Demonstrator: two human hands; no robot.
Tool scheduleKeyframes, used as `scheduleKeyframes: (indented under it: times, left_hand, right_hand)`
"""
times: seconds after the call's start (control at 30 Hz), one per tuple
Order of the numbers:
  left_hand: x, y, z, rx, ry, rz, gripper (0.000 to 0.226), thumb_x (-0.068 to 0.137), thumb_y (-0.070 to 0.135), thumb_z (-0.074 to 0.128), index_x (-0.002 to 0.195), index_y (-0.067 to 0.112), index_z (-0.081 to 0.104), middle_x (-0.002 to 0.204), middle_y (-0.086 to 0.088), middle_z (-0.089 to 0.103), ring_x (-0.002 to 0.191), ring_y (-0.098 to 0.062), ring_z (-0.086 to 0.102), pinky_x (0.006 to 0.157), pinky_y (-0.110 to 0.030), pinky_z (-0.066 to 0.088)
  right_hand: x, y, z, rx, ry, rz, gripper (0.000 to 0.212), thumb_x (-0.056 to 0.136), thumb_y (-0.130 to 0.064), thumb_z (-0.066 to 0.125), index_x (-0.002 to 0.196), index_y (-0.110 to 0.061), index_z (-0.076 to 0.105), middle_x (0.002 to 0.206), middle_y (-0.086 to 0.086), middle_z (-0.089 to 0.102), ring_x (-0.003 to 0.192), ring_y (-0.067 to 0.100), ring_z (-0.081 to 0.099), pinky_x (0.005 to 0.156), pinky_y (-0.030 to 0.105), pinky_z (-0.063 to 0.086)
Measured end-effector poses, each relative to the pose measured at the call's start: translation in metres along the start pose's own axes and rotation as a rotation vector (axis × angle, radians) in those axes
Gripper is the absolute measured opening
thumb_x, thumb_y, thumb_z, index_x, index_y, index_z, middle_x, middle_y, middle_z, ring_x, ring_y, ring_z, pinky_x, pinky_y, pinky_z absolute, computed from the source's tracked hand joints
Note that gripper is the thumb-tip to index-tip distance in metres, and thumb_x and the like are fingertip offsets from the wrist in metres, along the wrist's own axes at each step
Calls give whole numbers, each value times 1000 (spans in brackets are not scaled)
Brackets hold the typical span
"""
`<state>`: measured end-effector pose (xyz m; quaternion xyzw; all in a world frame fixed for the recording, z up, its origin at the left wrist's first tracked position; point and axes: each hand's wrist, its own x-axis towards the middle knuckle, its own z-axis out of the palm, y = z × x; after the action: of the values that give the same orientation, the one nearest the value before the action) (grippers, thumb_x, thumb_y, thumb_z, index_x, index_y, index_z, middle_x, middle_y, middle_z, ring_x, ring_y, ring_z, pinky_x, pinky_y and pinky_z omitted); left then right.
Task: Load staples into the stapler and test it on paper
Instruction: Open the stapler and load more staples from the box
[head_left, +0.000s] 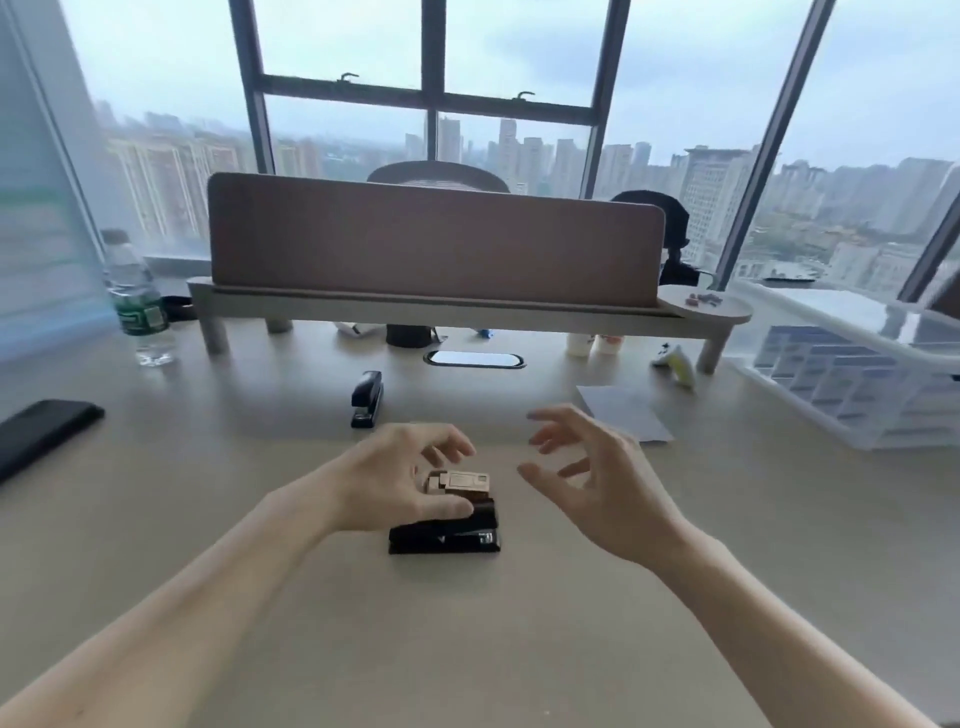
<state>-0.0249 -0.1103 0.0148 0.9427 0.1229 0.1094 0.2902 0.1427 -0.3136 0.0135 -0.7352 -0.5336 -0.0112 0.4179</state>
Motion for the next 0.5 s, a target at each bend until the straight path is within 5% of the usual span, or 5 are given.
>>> scheduleKeyframes:
  times: [0.17, 0.33, 0.5]
  left_hand:
    - [-11, -39, 22, 91, -121, -104, 36, 79, 38, 77, 112, 39, 64, 103, 17, 65, 92, -1, 62, 78, -23, 51]
    - [-12, -60, 24, -30, -20, -90, 29, 77, 33, 81, 104, 32, 72, 95, 12, 73, 84, -4, 65, 76, -28, 56]
    - [2, -94, 2, -350, 323, -168, 10, 92, 33, 75, 102, 32, 74, 97, 19, 75, 93, -4, 70, 82, -27, 57]
  right_hand:
    - [8, 10, 58, -105, -284, -37, 59, 80, -57, 75, 133, -39, 59, 116, -20, 67, 111, 1, 62, 90, 23, 54]
    - [31, 1, 87, -415, -527, -158, 27, 94, -47, 64, 115, -30, 62, 108, -5, 70, 97, 26, 65, 78, 40, 53]
    - [80, -9, 83, -324, -357, -7, 19, 92, -44, 68, 103, -29, 70, 86, -6, 72, 78, 23, 65, 70, 37, 53]
